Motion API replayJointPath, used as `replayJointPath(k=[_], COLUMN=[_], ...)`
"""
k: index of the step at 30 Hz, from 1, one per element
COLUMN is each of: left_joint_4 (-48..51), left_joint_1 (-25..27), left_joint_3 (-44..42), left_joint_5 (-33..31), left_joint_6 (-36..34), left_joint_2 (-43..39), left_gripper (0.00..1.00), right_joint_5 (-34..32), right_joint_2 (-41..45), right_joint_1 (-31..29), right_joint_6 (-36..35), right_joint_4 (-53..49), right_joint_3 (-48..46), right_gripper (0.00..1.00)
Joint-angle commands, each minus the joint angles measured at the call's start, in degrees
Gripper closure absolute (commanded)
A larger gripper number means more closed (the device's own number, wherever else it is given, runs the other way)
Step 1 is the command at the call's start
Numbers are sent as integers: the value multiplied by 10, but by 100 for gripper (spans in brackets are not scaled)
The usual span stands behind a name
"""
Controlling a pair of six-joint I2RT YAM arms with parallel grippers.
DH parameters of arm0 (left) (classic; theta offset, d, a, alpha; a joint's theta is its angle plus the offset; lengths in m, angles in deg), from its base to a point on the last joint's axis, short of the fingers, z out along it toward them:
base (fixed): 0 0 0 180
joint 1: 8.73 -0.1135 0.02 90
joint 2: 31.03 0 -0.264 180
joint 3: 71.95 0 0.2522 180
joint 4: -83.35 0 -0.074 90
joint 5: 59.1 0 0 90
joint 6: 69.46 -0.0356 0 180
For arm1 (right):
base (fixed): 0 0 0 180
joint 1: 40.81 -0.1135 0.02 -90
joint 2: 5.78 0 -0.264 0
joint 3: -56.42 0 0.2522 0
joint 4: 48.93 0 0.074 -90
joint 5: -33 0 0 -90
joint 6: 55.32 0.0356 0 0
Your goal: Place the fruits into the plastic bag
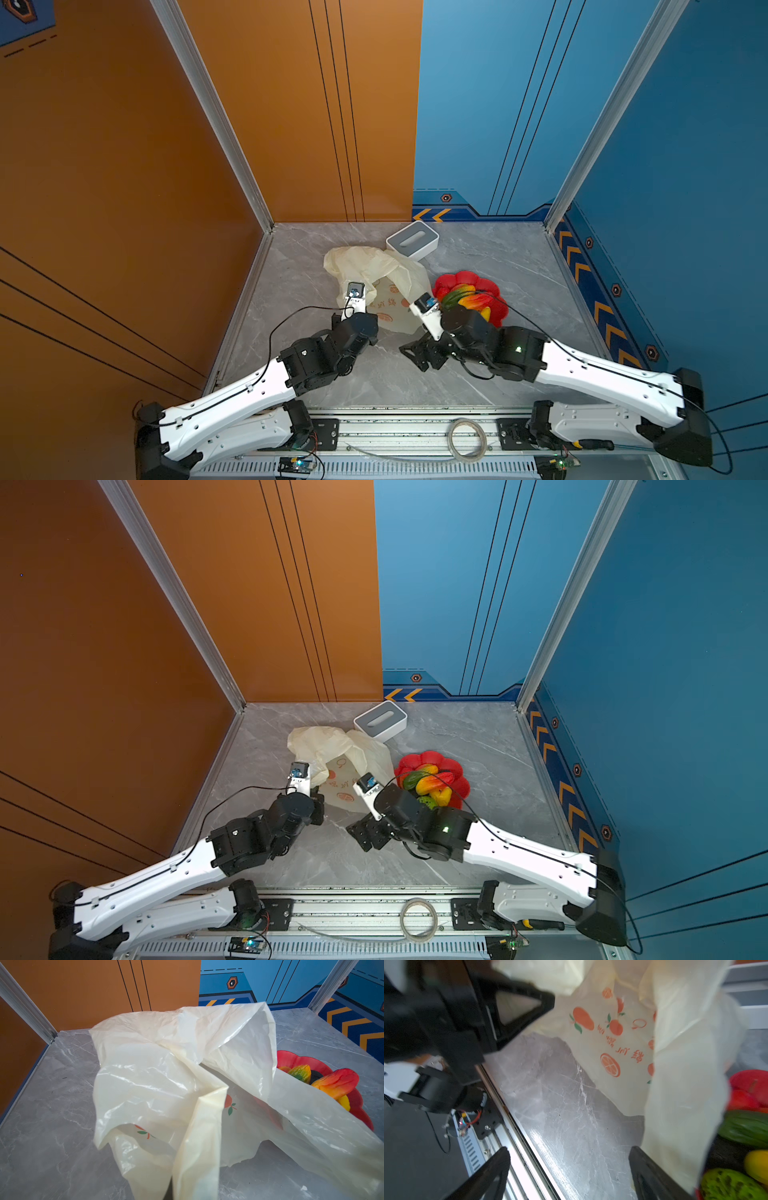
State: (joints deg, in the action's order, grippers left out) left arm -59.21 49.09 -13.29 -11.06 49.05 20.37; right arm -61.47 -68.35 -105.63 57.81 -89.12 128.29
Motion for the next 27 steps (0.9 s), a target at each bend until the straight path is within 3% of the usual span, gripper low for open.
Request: replayJointPath(k=[1,5,11,18,20,24,25,27], left_joint_4=[-9,-9,-8,6,15,36,40,41], left_joint_1=[7,10,18,29,36,57,63,83], left_joint_3=[-3,-1,0,-18,-26,-37,-40,-48], left_joint_5=[-24,-24,-26,-39,-48,-75,-81,-98], left_joint_6=[12,13,11,21,27,45,53,73], left_joint_2=[-10,-10,-12,-42,-56,-81,-86,-95], left_gripper=[100,100,100,100,100,100,100,100], right_joint_5=[-108,-162,-180,-185,-167,-155,-160,-166], right_joint_2=[46,20,-70,-157,-170,-220,-237,-279], right_joint_1=[-5,-10,-23,86,116,134,133,132], right_joint_6=[118,176,174,103,74,-6,-24,-66], right_joint_4=[-97,-189,-194,-139,-98,-55,-53,-46], right_joint_3=[14,41,67,72,71,130,151,193], right_gripper=[13,13,10,18,30,89,98,100])
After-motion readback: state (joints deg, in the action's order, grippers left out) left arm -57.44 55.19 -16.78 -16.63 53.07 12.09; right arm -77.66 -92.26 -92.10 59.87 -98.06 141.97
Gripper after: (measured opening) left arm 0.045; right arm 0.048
